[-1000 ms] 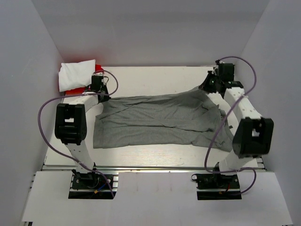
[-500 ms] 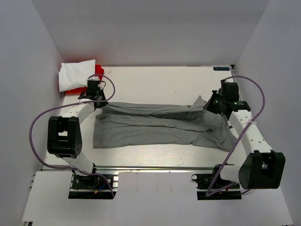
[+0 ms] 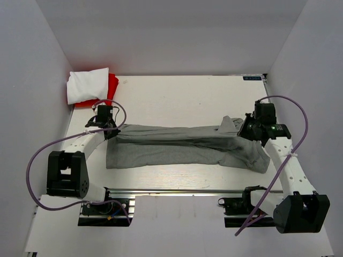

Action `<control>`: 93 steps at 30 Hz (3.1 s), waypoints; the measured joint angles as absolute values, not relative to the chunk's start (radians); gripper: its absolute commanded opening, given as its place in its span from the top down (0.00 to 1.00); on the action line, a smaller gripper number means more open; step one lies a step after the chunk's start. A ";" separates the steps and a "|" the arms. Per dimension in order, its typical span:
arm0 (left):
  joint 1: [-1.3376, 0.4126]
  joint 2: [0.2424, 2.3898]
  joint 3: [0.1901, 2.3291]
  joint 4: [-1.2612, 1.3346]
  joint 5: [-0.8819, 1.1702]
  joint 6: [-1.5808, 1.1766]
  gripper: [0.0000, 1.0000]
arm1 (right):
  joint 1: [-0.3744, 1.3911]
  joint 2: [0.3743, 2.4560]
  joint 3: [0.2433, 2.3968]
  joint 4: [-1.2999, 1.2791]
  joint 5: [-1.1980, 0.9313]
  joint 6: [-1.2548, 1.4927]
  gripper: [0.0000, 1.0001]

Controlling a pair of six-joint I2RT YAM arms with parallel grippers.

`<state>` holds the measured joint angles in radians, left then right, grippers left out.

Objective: Fold and stack the t-shirts
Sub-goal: Fold the other side of the tshirt into a rectangle

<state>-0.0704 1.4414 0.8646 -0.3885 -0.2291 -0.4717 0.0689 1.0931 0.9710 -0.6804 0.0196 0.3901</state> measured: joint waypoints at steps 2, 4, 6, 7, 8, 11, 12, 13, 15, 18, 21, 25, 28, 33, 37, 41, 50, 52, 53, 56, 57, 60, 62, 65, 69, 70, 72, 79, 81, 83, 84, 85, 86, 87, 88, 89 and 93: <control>-0.071 1.425 0.826 -0.399 -0.229 -0.491 1.00 | 0.069 1.076 0.932 -0.690 0.018 0.389 1.00; -0.072 1.423 0.793 -0.421 -0.234 -0.514 1.00 | 0.069 1.060 0.883 -0.695 0.005 0.389 1.00; -0.072 1.423 0.765 -0.450 -0.247 -0.537 1.00 | 0.069 1.045 0.828 -0.709 -0.006 0.393 1.00; -0.072 1.423 0.752 -0.462 -0.251 -0.548 1.00 | 0.069 1.035 0.794 -0.706 -0.010 0.396 1.00; -0.072 1.423 0.740 -0.470 -0.253 -0.559 1.00 | 0.069 1.026 0.767 -0.710 -0.014 0.401 1.00; -0.076 1.414 0.700 -0.482 -0.255 -0.580 1.00 | 0.069 0.990 0.670 -0.707 -0.022 0.429 1.00; -0.076 1.406 0.693 -0.482 -0.256 -0.585 0.91 | 0.069 0.980 0.641 -0.708 -0.022 0.443 1.00; -0.076 1.398 0.691 -0.485 -0.256 -0.589 0.78 | 0.069 0.978 0.629 -0.708 -0.022 0.453 0.95; -0.078 1.388 0.683 -0.488 -0.256 -0.597 0.52 | 0.069 0.977 0.595 -0.701 -0.022 0.480 0.83; -0.080 1.386 0.684 -0.514 -0.257 -0.617 0.14 | 0.069 0.992 0.572 -0.693 -0.018 0.503 0.41; -0.080 1.386 0.704 -0.590 -0.284 -0.662 0.00 | 0.069 1.015 0.572 -0.689 -0.018 0.503 0.26; -0.076 1.369 0.786 -0.697 -0.329 -0.725 0.00 | 0.069 1.014 0.605 -0.693 -0.022 0.482 0.10; -0.075 1.323 0.866 -0.733 -0.353 -0.751 0.00 | 0.069 1.017 0.692 -0.677 -0.022 0.455 0.10; -0.074 1.274 0.960 -0.641 -0.265 -0.673 0.00 | 0.069 1.073 0.826 -0.561 -0.020 0.406 0.10; -0.078 1.321 0.964 -0.477 -0.034 -0.556 0.00 | 0.069 1.193 0.855 -0.452 -0.021 0.369 0.13; -0.102 1.458 0.964 -0.357 0.156 -0.483 0.00 | 0.068 1.327 0.884 -0.409 -0.021 0.333 0.18; -0.146 1.646 0.905 -0.299 0.252 -0.419 0.00 | 0.068 1.481 0.916 -0.318 0.032 0.281 0.19; -0.147 1.648 0.900 -0.280 0.252 -0.414 0.00 | 0.068 1.503 0.916 -0.285 0.031 0.275 0.23; -0.147 1.648 0.897 -0.275 0.254 -0.413 0.00 | 0.068 1.516 0.918 -0.268 0.030 0.272 0.27; -0.148 1.647 0.888 -0.256 0.253 -0.408 0.00 | 0.068 1.565 0.933 -0.234 0.010 0.260 0.49; -0.148 1.647 0.885 -0.251 0.253 -0.408 0.00 | 0.068 1.579 0.938 -0.226 -0.002 0.258 0.58; -0.148 1.644 0.878 -0.237 0.252 -0.407 0.00 | 0.068 1.589 0.941 -0.210 -0.032 0.254 0.76; -0.148 1.644 0.876 -0.231 0.252 -0.408 0.00 | 0.068 1.588 0.941 -0.200 -0.046 0.253 1.00; -0.148 1.644 0.876 -0.228 0.251 -0.408 0.00 | 0.068 1.582 0.941 -0.200 -0.046 0.254 1.00; -0.148 1.644 0.874 -0.224 0.251 -0.408 0.00 | 0.068 1.510 0.936 -0.203 -0.044 0.255 1.00; -0.148 1.644 0.874 -0.223 0.251 -0.408 0.00 | 0.068 1.472 0.933 -0.202 -0.044 0.257 1.00; -0.148 1.645 0.873 -0.221 0.251 -0.407 0.00 | 0.068 1.372 0.923 -0.197 -0.039 0.258 1.00; -0.148 1.648 0.870 -0.199 0.255 -0.408 0.00 | 0.068 1.116 0.920 -0.158 -0.004 0.260 1.00; -0.148 1.649 0.867 -0.191 0.257 -0.407 0.00 | 0.068 1.085 0.908 -0.167 0.021 0.273 1.00; -0.148 1.649 0.864 -0.183 0.258 -0.407 0.00 | 0.068 1.052 0.865 -0.175 0.049 0.286 1.00; -0.148 1.649 0.863 -0.179 0.259 -0.407 0.00 | 0.068 1.032 0.833 -0.182 0.066 0.293 1.00; -0.148 1.649 0.863 -0.178 0.260 -0.407 0.00 | 0.068 1.004 0.781 -0.198 0.091 0.304 1.00; -0.148 1.649 0.863 -0.177 0.260 -0.407 0.00 | 0.068 0.986 0.752 -0.211 0.107 0.310 1.00; -0.148 1.649 0.863 -0.176 0.260 -0.407 0.00 | 0.068 0.964 0.711 -0.224 0.130 0.317 1.00; -0.148 1.649 0.863 -0.177 0.260 -0.407 0.00 | 0.068 0.945 0.677 -0.239 0.147 0.326 1.00; -0.148 1.650 0.862 -0.176 0.260 -0.407 0.00 | 0.068 0.924 0.638 -0.248 0.166 0.337 1.00; -0.148 1.652 0.863 -0.174 0.262 -0.407 0.00 | 0.067 0.853 0.529 -0.313 0.233 0.393 1.00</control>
